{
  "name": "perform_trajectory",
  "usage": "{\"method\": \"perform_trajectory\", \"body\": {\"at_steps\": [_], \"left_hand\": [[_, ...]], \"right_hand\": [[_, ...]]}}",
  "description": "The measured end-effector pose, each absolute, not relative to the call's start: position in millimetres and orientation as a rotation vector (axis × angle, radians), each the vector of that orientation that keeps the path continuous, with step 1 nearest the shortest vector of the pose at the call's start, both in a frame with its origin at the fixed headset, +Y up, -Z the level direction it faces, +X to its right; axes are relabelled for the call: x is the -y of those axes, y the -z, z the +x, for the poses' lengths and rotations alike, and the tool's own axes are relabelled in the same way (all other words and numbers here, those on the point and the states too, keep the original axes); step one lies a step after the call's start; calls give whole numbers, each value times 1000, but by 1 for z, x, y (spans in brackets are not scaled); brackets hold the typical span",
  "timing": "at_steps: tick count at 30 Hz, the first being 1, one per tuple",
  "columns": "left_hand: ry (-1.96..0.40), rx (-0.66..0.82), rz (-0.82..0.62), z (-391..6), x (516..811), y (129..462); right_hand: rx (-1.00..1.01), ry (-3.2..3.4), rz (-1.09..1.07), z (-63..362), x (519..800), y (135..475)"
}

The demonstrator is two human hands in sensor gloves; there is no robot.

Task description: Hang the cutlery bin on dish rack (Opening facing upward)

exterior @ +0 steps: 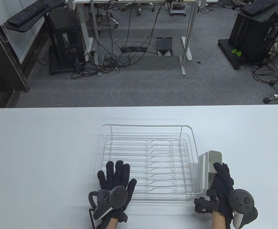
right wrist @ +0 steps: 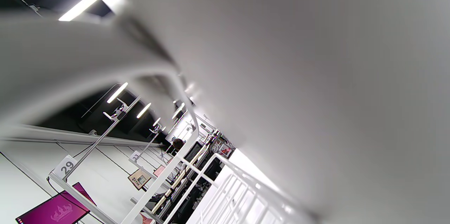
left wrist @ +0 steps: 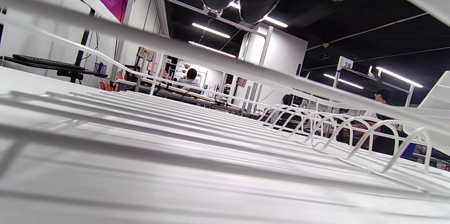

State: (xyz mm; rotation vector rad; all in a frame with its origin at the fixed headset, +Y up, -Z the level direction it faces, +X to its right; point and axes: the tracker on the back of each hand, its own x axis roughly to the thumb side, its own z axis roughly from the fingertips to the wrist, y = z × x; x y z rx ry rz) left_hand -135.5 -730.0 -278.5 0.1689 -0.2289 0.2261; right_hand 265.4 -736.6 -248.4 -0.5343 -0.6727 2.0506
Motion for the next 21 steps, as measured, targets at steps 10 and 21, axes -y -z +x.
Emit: {"method": "perform_trajectory", "body": {"at_steps": [10, 21], "left_hand": [[-226, 229, 170, -136, 730, 279], [-226, 228, 169, -136, 730, 279]], "right_hand": [[708, -2002, -522, 267, 736, 247], [732, -2008, -528, 268, 733, 244]]}}
